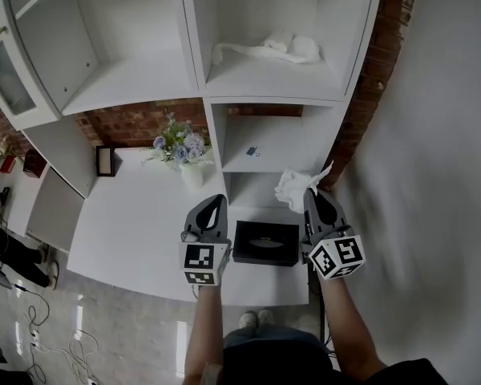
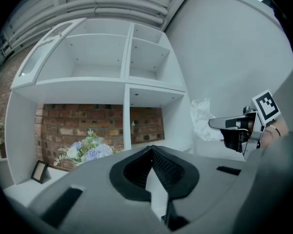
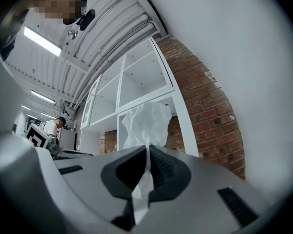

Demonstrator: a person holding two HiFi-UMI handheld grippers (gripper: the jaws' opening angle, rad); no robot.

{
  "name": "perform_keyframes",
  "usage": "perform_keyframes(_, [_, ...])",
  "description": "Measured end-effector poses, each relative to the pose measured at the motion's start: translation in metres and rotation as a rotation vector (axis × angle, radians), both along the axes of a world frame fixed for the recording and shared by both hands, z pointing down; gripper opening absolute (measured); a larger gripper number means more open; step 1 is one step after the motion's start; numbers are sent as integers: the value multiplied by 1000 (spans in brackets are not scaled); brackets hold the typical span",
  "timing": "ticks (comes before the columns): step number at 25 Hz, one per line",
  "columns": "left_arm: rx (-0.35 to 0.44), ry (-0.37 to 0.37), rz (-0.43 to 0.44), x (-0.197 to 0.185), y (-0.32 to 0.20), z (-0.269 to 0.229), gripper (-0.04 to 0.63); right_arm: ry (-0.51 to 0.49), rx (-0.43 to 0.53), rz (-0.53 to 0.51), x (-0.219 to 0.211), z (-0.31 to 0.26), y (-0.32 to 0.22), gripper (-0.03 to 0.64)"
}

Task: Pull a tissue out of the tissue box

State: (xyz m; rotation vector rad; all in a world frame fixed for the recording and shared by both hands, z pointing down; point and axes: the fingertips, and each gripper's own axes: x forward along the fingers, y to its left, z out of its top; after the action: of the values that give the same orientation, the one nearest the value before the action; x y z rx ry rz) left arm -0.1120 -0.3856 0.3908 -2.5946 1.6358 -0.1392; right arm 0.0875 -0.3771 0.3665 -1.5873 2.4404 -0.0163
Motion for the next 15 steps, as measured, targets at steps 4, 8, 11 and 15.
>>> perform_keyframes(4, [5, 0, 9, 7, 1, -3, 9, 0, -8, 30, 9, 2, 4, 2])
perform_keyframes(8, [9, -1, 12, 9, 1, -4, 8, 14, -8, 33, 10, 3, 6, 2])
perform_keyframes(11, [13, 0, 10, 9, 0, -6, 9, 23, -11, 33, 9, 5, 6, 2])
perform_keyframes(15, [13, 2, 12, 10, -2, -6, 9, 43, -25, 43, 9, 10, 5, 2])
